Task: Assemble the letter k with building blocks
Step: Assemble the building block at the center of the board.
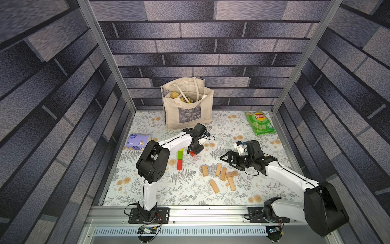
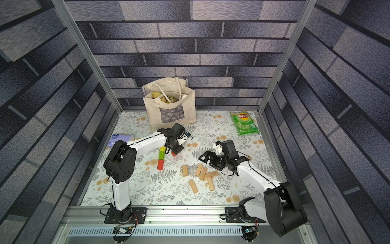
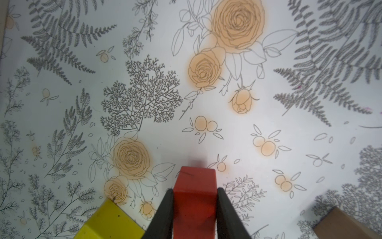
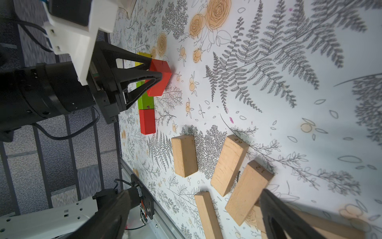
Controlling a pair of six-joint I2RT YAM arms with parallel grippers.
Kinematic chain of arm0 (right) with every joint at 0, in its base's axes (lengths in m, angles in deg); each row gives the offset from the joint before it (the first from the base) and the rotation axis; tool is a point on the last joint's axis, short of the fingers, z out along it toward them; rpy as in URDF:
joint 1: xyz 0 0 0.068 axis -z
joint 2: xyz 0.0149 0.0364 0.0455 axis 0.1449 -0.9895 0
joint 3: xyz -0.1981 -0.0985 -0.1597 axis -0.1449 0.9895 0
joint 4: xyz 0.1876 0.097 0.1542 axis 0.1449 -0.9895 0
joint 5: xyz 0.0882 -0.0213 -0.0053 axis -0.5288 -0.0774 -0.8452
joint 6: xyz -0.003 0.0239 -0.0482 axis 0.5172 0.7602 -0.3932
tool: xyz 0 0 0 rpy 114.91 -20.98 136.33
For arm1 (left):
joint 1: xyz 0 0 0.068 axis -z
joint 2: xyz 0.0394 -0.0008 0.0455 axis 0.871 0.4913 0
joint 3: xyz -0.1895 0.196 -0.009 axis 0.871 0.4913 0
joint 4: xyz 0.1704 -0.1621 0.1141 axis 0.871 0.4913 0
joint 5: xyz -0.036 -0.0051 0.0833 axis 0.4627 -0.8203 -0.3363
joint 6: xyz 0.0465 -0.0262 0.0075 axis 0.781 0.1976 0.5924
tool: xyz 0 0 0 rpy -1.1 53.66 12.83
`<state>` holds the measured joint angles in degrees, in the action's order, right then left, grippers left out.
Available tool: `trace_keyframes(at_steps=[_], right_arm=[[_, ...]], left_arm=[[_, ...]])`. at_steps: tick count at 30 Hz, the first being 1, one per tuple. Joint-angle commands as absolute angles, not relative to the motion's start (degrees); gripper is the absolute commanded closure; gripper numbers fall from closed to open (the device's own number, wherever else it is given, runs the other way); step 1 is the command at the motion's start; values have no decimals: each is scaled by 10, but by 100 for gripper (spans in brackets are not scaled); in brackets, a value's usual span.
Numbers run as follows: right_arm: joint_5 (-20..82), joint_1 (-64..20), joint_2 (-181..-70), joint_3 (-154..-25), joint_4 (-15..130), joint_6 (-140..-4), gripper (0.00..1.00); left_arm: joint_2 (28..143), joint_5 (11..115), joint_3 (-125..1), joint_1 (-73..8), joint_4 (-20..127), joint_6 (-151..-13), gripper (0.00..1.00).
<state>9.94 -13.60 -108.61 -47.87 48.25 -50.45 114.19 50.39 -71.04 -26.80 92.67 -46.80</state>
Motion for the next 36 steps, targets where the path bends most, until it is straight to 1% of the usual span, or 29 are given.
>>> trace_keyframes(at_steps=[1,6,19,26,36], right_arm=[[99,-131,-1095,-494,489,-508,0],[107,-131,-1097,-485,507,-499,0],[97,-131,-1133,-490,525,-498,0],[97,-131,-1121,-491,521,-496,0],[96,-131,-1122,-482,530,-493,0]], left_arm=[[1115,522,-709,-272,943,-456,94],[1097,513,-684,-276,921,-456,94],[1082,500,-678,-285,923,-444,95],[1069,513,-656,-286,912,-421,96],[1079,492,-650,-288,905,-423,97]])
